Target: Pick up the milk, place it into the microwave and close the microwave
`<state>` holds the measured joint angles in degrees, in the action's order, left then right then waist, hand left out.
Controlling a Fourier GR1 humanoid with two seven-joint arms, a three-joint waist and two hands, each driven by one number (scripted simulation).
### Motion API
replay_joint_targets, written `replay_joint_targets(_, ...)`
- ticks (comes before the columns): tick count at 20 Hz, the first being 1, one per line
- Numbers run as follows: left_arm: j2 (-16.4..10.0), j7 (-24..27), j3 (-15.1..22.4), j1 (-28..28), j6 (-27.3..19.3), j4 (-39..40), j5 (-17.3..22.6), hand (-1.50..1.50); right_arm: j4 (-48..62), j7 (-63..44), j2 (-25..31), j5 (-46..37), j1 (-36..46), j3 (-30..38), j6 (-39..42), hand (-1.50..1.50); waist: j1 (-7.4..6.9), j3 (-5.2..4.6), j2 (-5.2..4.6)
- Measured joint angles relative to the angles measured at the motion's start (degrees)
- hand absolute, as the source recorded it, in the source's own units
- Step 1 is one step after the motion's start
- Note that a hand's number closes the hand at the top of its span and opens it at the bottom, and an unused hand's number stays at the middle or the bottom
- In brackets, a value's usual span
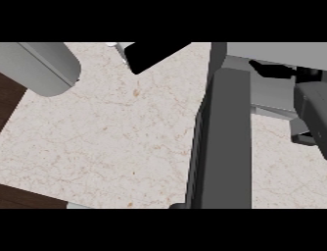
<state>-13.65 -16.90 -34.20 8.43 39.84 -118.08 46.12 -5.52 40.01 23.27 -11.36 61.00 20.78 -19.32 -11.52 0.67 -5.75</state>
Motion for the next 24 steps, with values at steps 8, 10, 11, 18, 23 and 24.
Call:
replay_joint_targets(8, 0.2, 0.1, 1.1, -1.6, 0.2, 1.0, -2.1, -1.50, 2.2, -5.8, -3.6, -4.1, 4.2, -4.0, -0.9, -1.50, -0.52, -0.34, 0.45)
replay_joint_targets(10, -0.1, 0.0, 1.2, -2.0, 0.2, 1.5, -2.5, -1.50, 2.3, -6.9, -4.7, -4.3, 5.1, -4.2, -2.1, -1.50, -0.48, -0.36, 0.48)
replay_joint_targets(11, 0.1, -0.1, 1.5, -2.0, 0.4, 1.6, -2.6, -1.50, 2.3, -7.7, -5.3, -4.4, 5.8, -4.3, -3.0, -1.50, -0.55, -0.38, 0.57)
replay_joint_targets(18, 0.3, -0.2, 2.6, -2.6, 1.1, 3.0, -3.8, -1.50, 1.8, -9.1, -8.1, -5.5, 8.4, -4.9, -6.5, -1.50, 0.71, -0.35, 0.88)
replay_joint_targets(23, 1.6, 0.0, 3.7, -1.8, 1.8, 3.5, -5.3, -1.50, 1.3, -8.8, -9.1, -4.9, 8.3, -3.9, -8.5, -1.50, 1.89, -0.28, 0.90)
replay_joint_targets(24, 2.0, 0.1, 4.0, -1.8, 2.0, 3.6, -5.6, -1.50, 1.1, -8.7, -9.4, -4.6, 8.2, -3.5, -9.1, -1.50, 2.14, -0.27, 0.93)
